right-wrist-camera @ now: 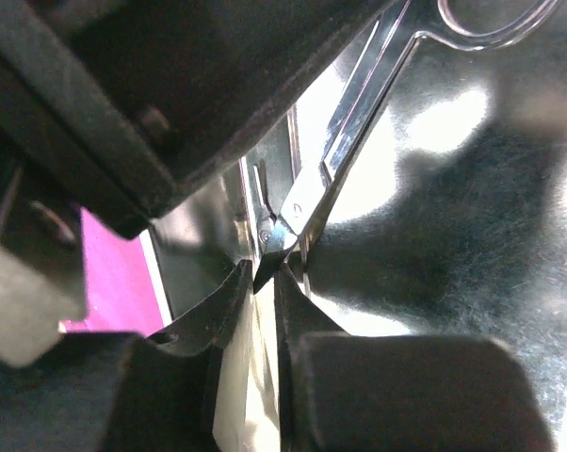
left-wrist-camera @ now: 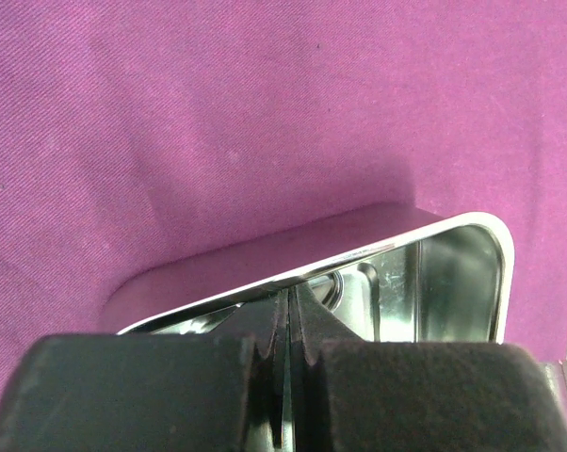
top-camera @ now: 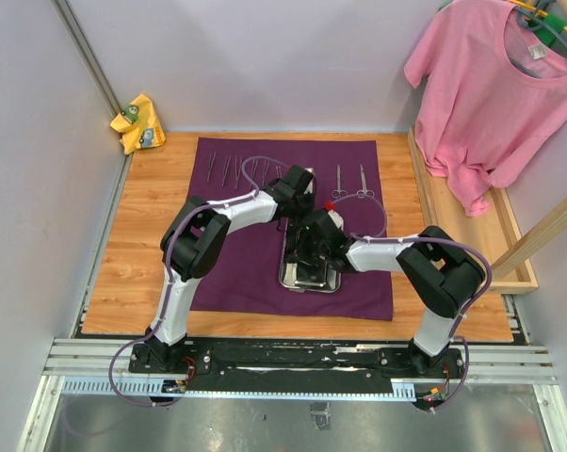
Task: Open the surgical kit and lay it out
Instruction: Pick up the medical item from the container.
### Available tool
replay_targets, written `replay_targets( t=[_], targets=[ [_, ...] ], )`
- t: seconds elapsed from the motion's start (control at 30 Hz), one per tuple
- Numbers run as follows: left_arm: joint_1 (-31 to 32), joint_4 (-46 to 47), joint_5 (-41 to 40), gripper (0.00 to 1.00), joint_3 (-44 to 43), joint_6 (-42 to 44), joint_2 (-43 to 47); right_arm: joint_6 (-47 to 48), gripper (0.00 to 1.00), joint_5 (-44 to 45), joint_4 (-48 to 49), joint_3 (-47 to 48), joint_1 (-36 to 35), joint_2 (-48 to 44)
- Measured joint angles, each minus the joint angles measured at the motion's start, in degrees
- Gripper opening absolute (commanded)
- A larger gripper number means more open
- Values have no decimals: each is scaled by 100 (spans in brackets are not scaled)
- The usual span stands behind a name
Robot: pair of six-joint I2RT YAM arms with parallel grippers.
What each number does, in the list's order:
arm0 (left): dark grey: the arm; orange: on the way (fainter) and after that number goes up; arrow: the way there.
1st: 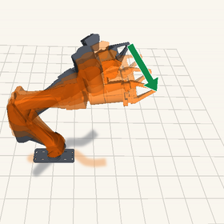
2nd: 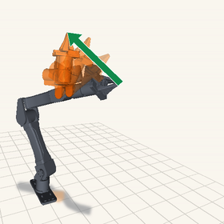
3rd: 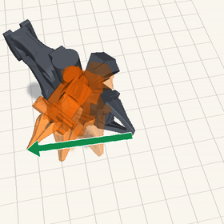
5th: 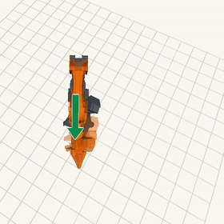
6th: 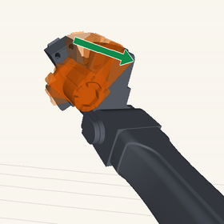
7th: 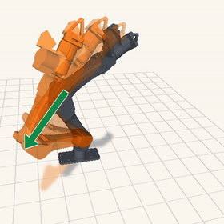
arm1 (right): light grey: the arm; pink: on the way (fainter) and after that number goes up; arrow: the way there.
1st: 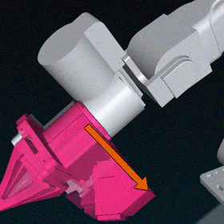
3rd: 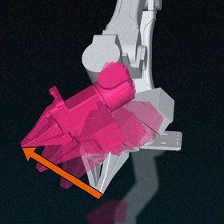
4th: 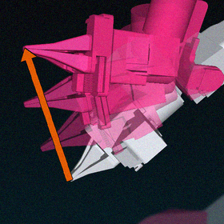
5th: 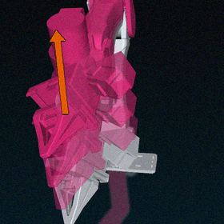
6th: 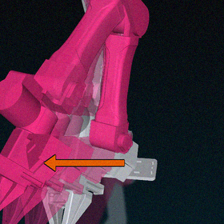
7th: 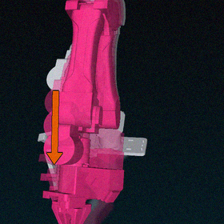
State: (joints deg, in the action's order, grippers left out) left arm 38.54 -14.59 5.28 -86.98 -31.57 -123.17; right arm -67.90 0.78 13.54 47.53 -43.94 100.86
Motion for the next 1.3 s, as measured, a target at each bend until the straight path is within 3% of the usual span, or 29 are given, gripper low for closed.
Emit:
replay_targets(
  t=[0.17,0.33,0.43,0.73,1.3],
  targets=[
    [-13,0,2,0,-2,0,0,-70,1,-79,-7,52,9,61],
    [-13,11,2,1,4,2,0,-111,1,-74,-17,42,11,39],
    [-13,66,-9,7,57,4,28,-107,1,-50,-125,-39,11,-85],
    [-15,35,-26,36,282,35,221,9,1,26,-592,-507,9,-748],
    [76,-599,-138,50,306,72,592,424,1,234,-1370,-962,9,-2039]
  ],
)
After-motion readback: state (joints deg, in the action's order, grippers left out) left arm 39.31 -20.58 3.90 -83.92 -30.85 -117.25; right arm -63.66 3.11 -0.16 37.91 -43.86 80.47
